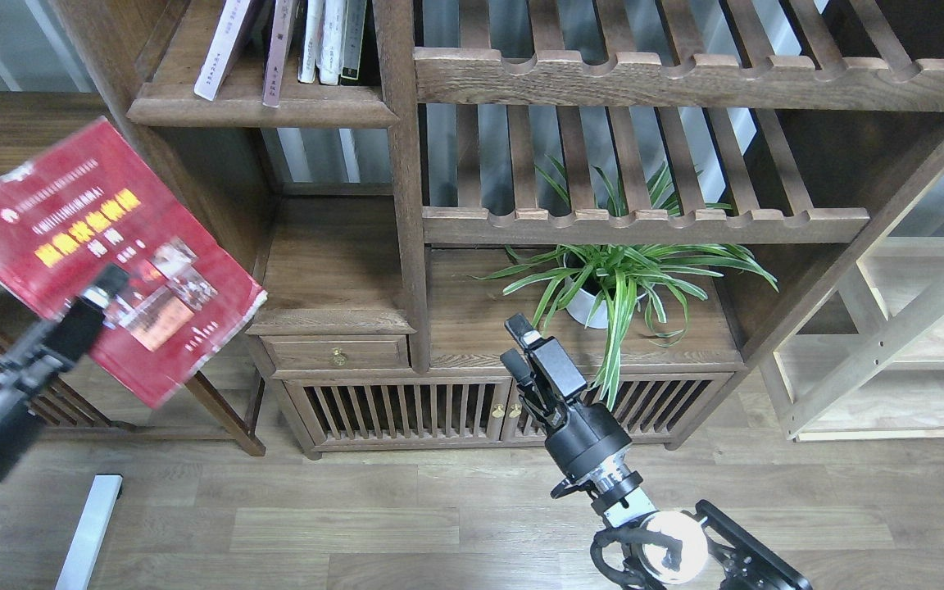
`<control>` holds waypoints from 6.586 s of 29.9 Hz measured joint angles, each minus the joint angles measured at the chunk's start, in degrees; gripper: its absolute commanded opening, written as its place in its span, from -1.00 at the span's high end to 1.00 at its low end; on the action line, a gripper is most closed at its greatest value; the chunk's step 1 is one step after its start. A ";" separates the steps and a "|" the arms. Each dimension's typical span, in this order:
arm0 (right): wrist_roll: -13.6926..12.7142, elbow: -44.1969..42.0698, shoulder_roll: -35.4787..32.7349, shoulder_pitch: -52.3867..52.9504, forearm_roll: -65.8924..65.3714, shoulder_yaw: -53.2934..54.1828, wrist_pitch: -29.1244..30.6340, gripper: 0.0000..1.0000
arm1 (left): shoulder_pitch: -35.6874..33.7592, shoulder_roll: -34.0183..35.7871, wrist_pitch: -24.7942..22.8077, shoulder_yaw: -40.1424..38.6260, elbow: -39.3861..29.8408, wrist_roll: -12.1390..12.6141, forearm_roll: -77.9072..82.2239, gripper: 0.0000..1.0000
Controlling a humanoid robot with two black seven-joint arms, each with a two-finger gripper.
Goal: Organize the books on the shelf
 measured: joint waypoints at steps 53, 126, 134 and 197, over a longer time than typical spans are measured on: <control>-0.17 0.07 0.00 3.57 0.03 -0.81 0.66 -1.00 | -35.20 22.70 18.58 10.70 8.55 0.01 3.23 0.96; -0.15 0.07 0.00 1.01 2.12 3.17 1.31 -1.00 | -79.50 8.68 23.34 48.82 51.27 0.01 3.41 0.02; -0.11 0.07 0.00 0.56 2.12 3.23 1.31 -1.00 | -78.32 8.96 23.34 49.00 51.26 0.02 3.31 -0.55; -0.16 0.27 0.00 0.20 1.96 3.04 1.31 -1.00 | -76.38 10.70 23.74 41.76 41.96 0.01 -0.76 -0.98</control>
